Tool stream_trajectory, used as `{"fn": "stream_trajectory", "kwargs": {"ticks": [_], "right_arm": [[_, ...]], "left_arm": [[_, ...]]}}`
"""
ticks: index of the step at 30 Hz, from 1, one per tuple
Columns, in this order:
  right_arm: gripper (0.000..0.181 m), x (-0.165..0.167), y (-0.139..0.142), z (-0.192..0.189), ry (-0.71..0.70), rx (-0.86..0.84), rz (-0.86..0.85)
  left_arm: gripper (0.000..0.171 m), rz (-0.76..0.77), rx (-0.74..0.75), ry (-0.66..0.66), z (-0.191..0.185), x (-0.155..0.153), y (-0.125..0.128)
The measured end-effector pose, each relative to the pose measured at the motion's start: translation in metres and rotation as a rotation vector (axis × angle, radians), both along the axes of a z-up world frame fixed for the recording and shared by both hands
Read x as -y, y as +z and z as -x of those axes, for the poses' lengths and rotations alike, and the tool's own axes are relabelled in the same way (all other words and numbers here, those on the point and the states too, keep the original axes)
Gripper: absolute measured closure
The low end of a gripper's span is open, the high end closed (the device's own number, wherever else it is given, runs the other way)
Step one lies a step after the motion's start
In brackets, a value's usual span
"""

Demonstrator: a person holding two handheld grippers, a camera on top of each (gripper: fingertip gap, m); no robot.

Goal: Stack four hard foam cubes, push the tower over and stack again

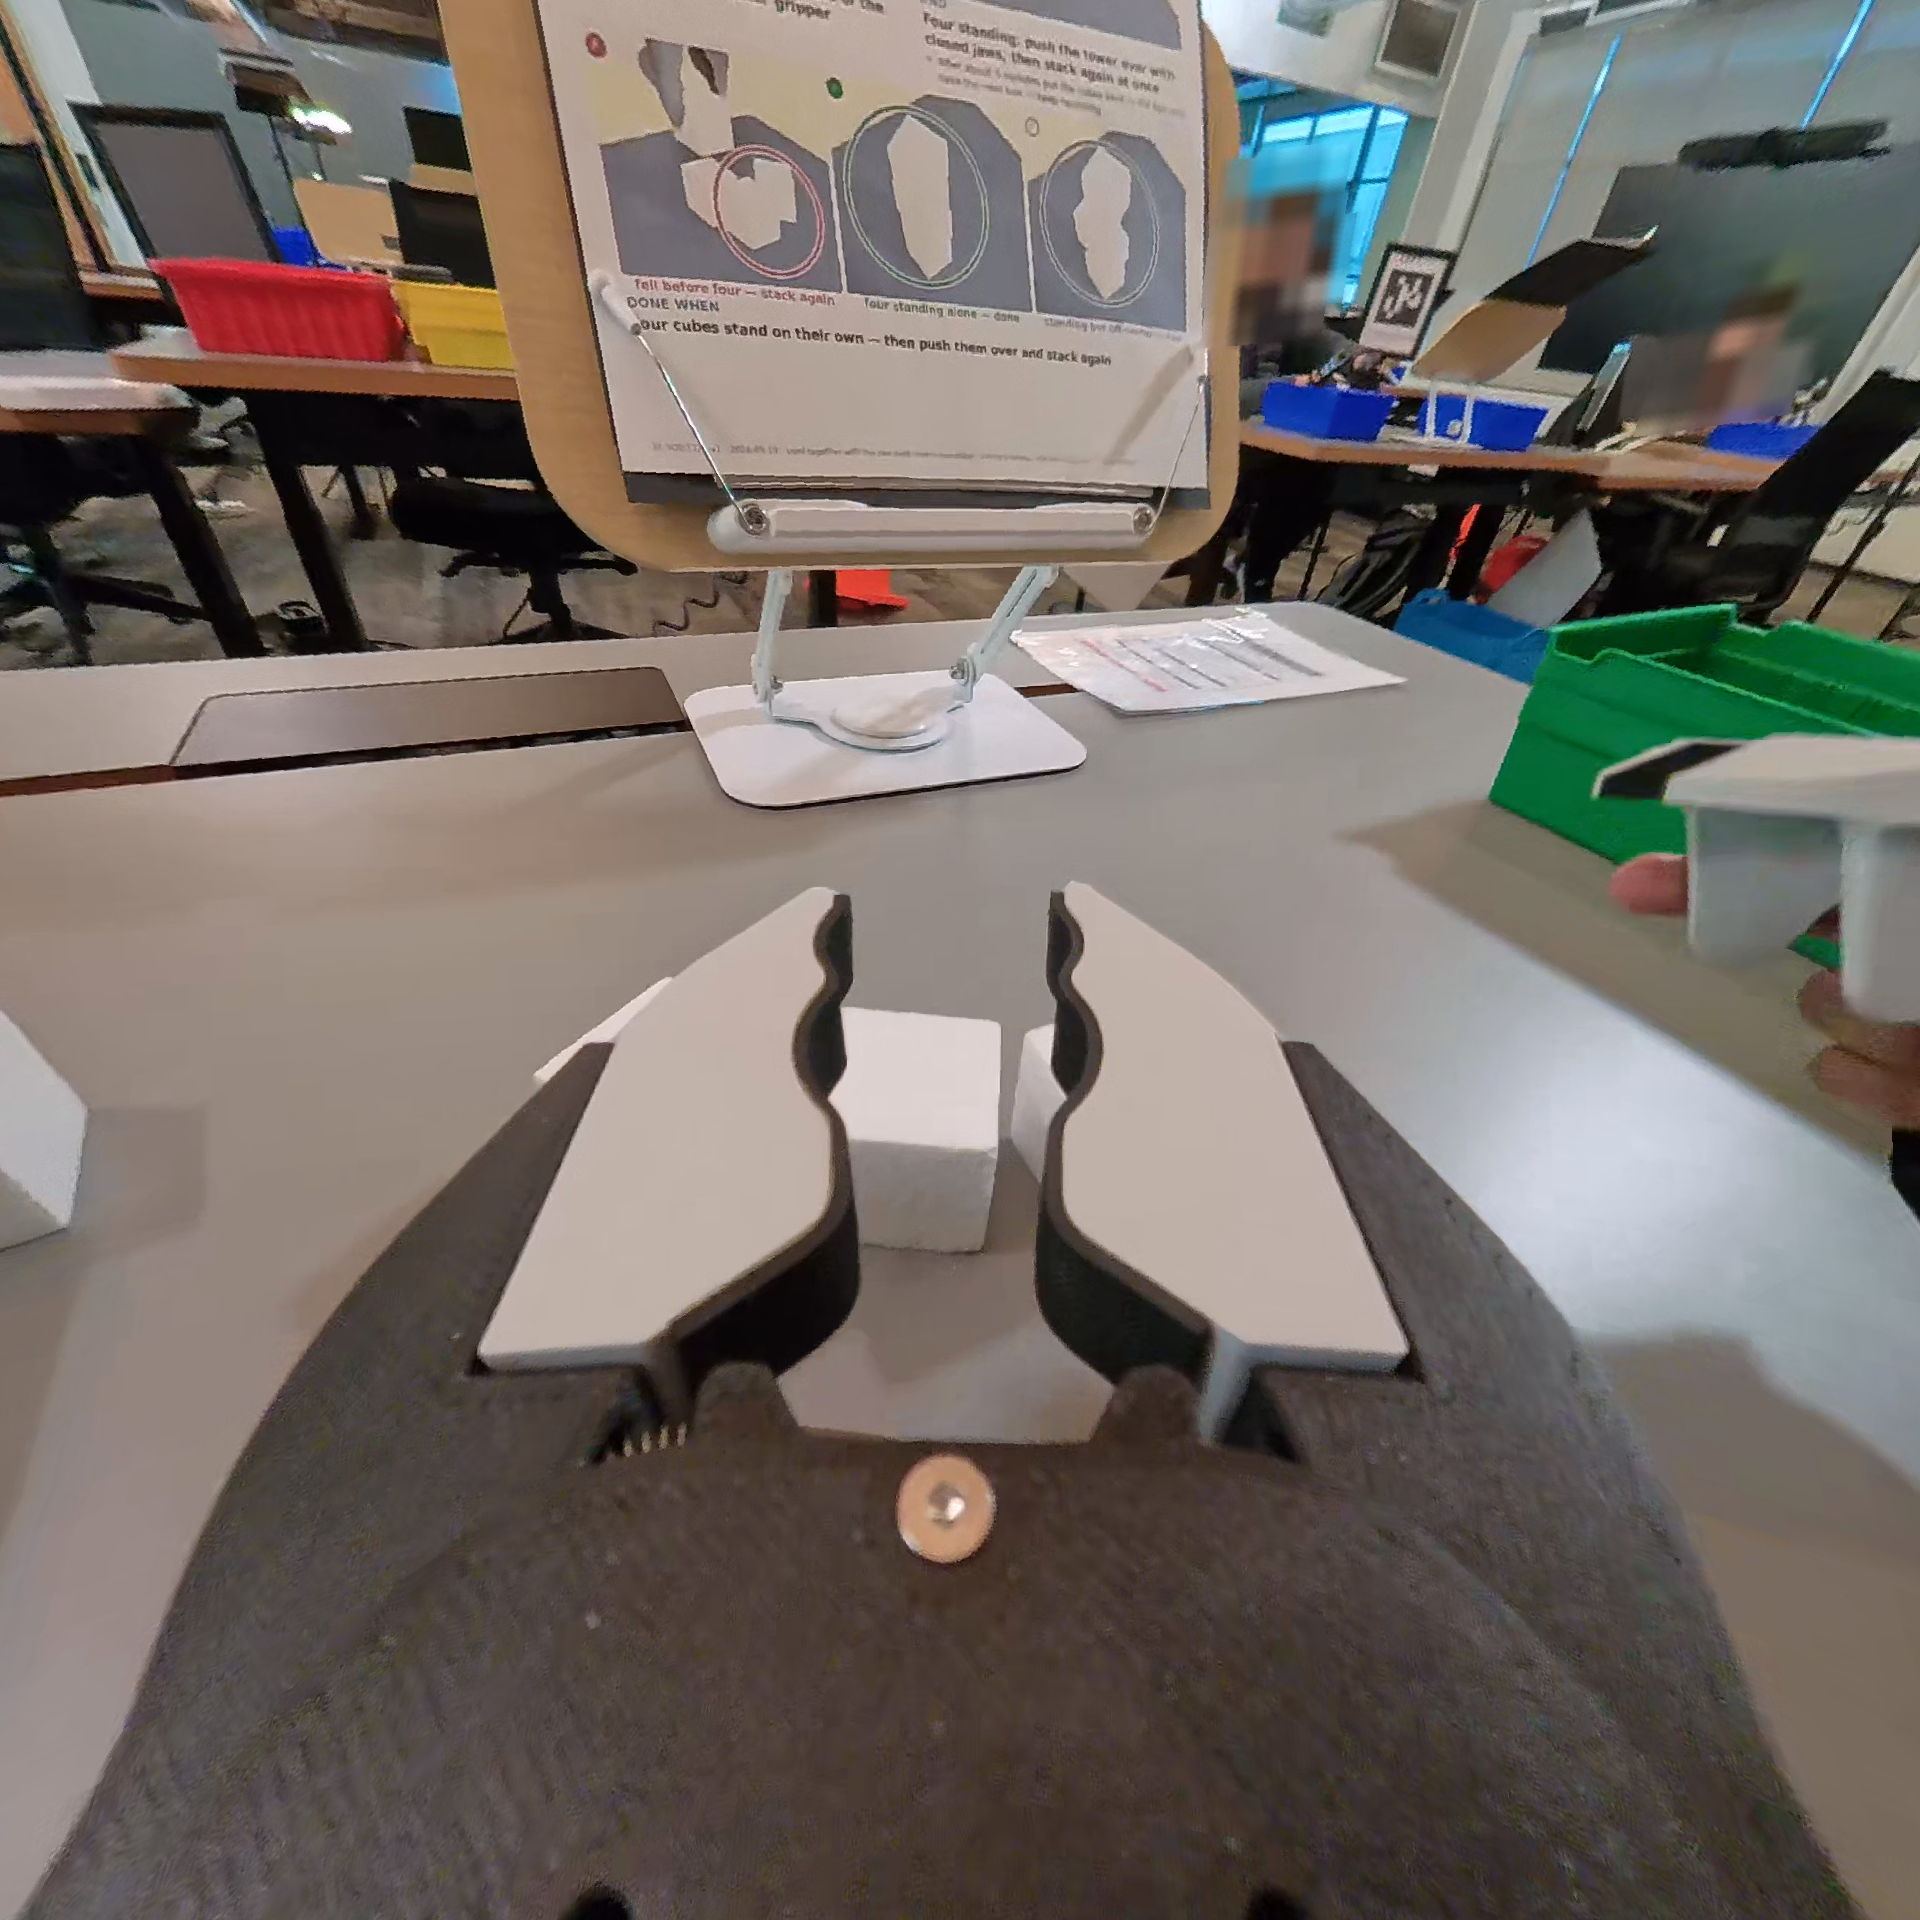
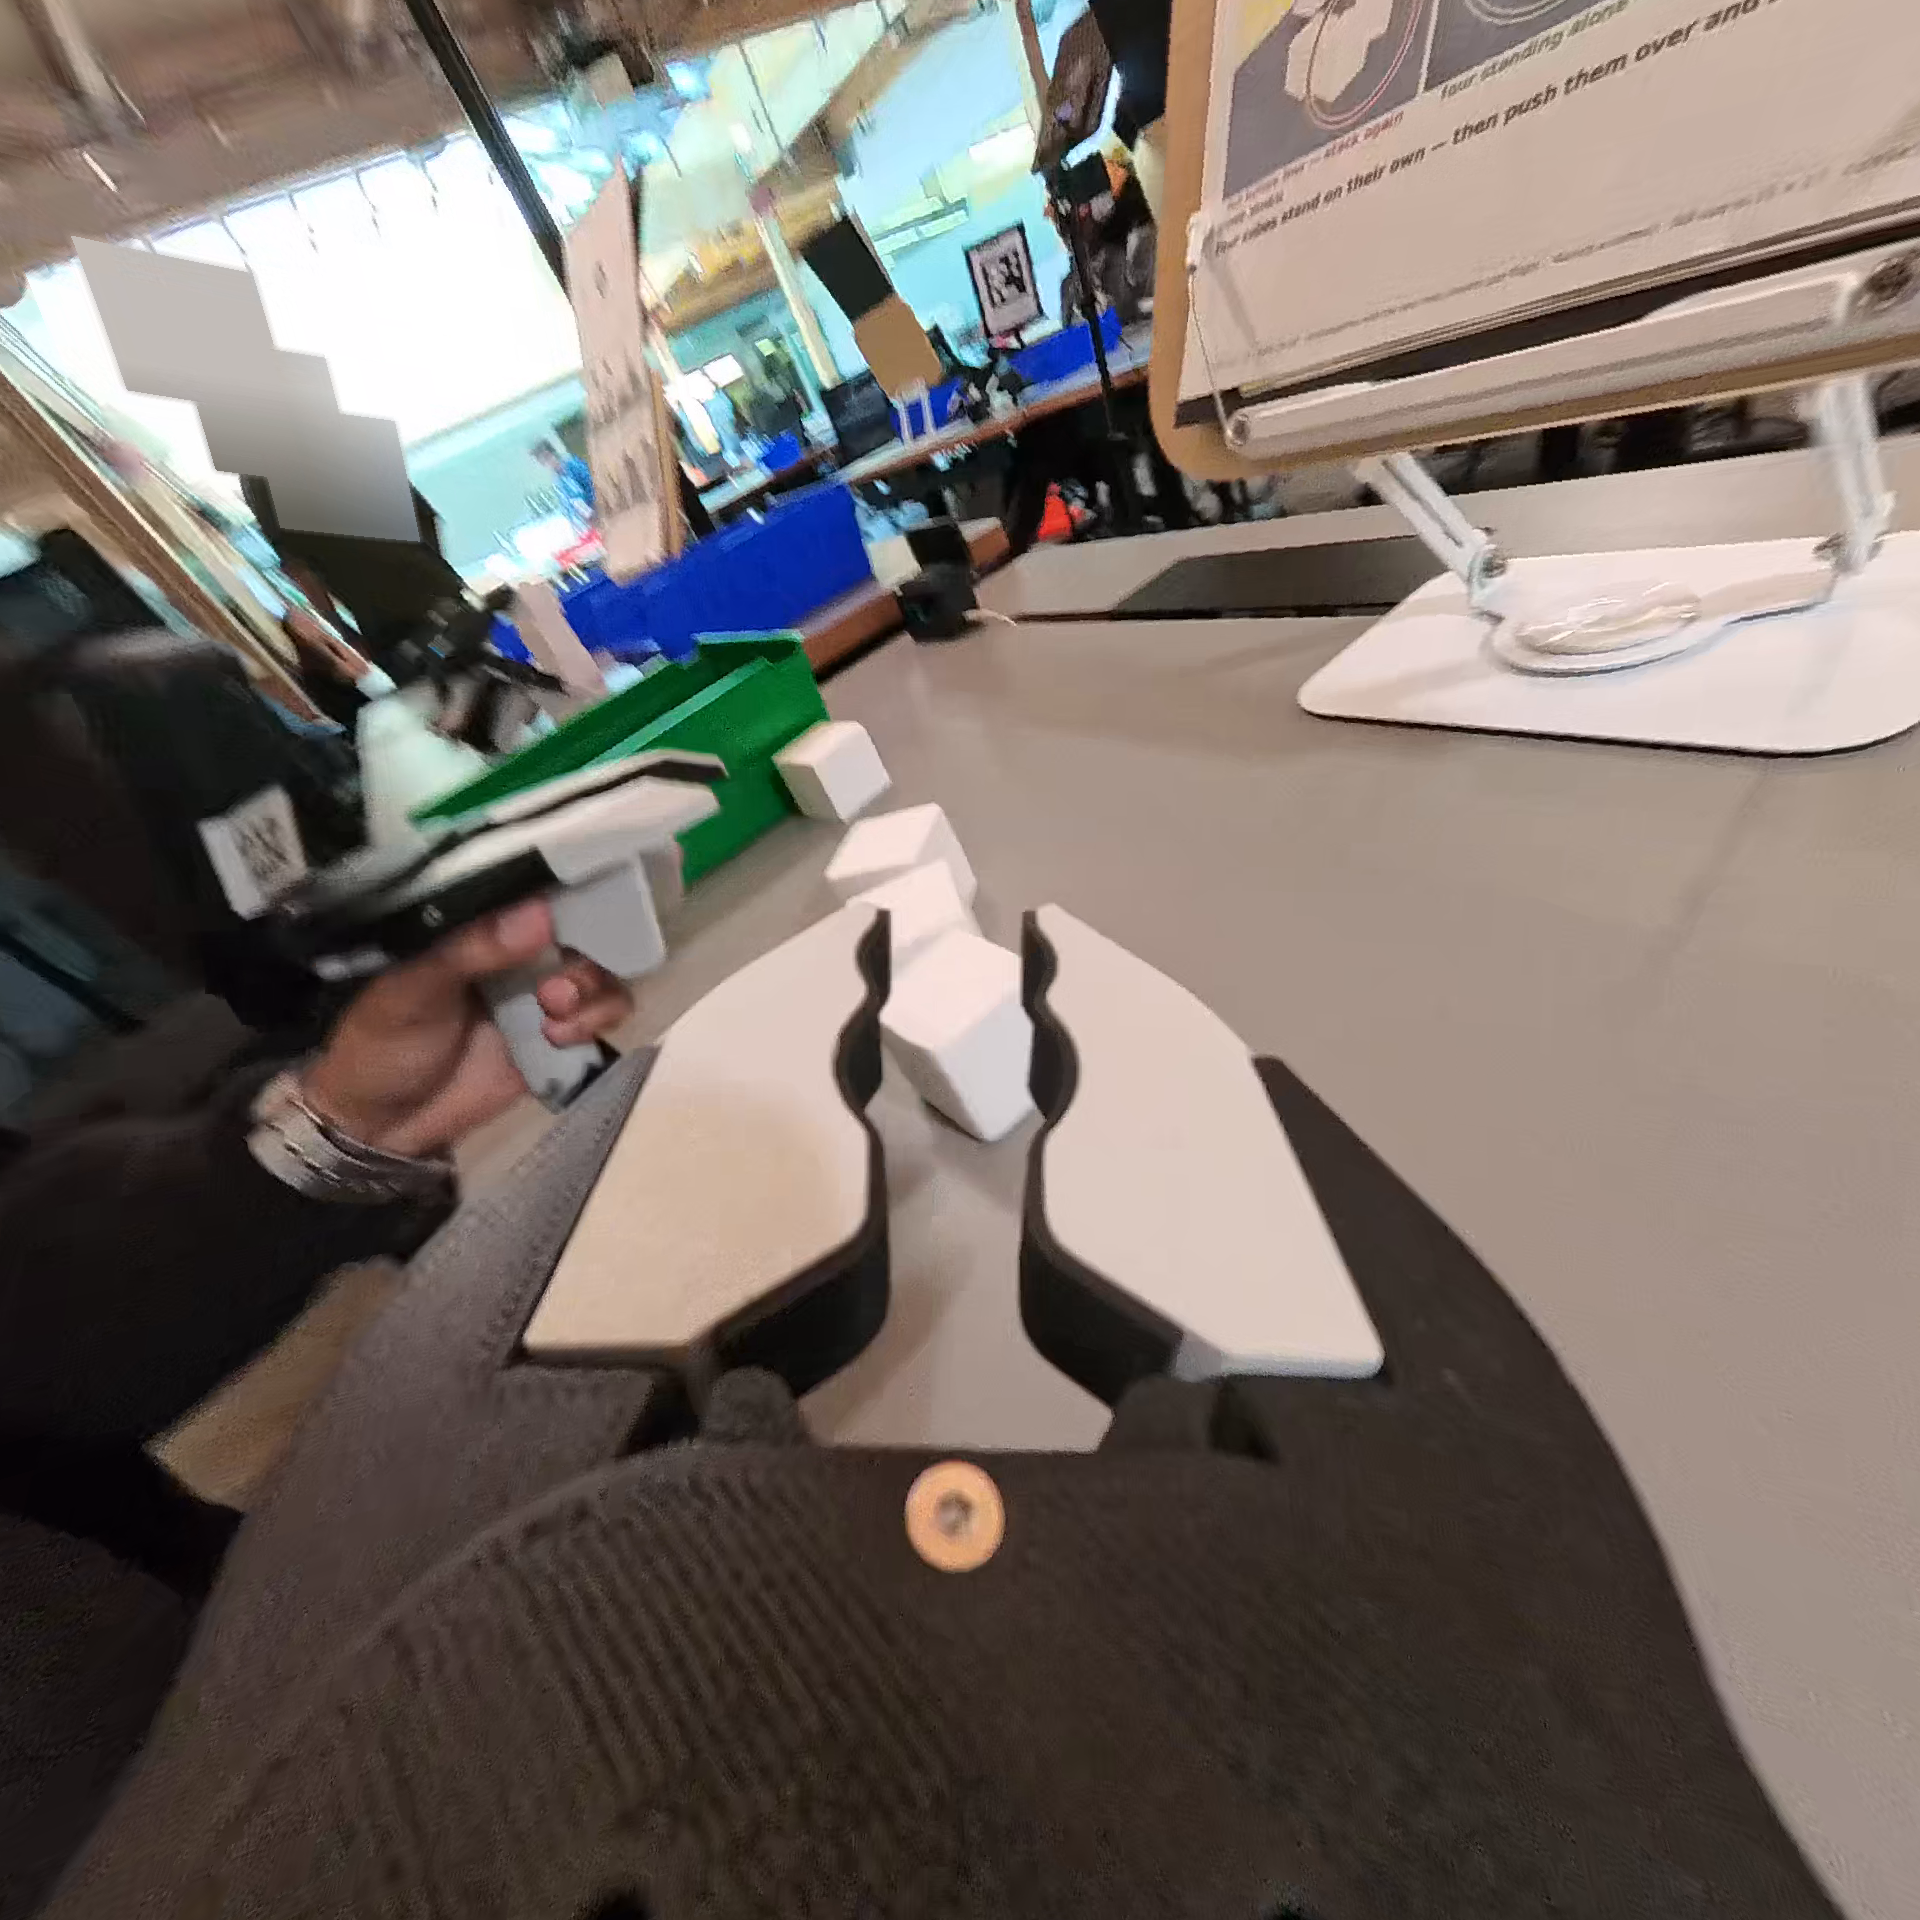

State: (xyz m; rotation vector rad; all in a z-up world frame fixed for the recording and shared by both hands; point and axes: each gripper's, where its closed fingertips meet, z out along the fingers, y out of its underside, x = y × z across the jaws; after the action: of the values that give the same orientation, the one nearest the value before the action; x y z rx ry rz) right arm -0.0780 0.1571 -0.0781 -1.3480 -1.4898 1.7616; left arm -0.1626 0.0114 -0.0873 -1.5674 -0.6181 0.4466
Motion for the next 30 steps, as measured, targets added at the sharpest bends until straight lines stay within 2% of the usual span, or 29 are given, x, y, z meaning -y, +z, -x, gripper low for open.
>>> {"fn": "stream_trajectory", "kwargs": {"ticks": [6,12,16,21,26,30], "right_arm": [[0.137,-0.005,0.024,0.015,0.071,-0.052,0.276],[0.117,0.013,0.035,0.036,0.184,-0.068,0.424],[0.110,0.030,0.031,0.043,0.258,-0.026,0.448],[0.107,0.028,0.029,0.039,0.261,-0.016,0.463],[0.106,0.011,0.028,0.030,0.217,-0.016,0.496],[0.103,0.004,0.026,0.018,0.238,0.014,0.558]], "left_arm": [[0.134,-0.009,0.032,0.063,-0.001,0.030,-0.004],[0.134,-0.038,0.048,0.198,0.002,0.080,-0.004],[0.134,-0.064,0.064,0.241,0.002,0.097,-0.003],[0.135,-0.054,0.064,0.222,0.003,0.090,-0.004],[0.135,-0.020,0.037,0.153,0.003,0.063,-0.005],[0.134,-0.021,0.029,0.089,0.004,0.039,-0.003]]}}
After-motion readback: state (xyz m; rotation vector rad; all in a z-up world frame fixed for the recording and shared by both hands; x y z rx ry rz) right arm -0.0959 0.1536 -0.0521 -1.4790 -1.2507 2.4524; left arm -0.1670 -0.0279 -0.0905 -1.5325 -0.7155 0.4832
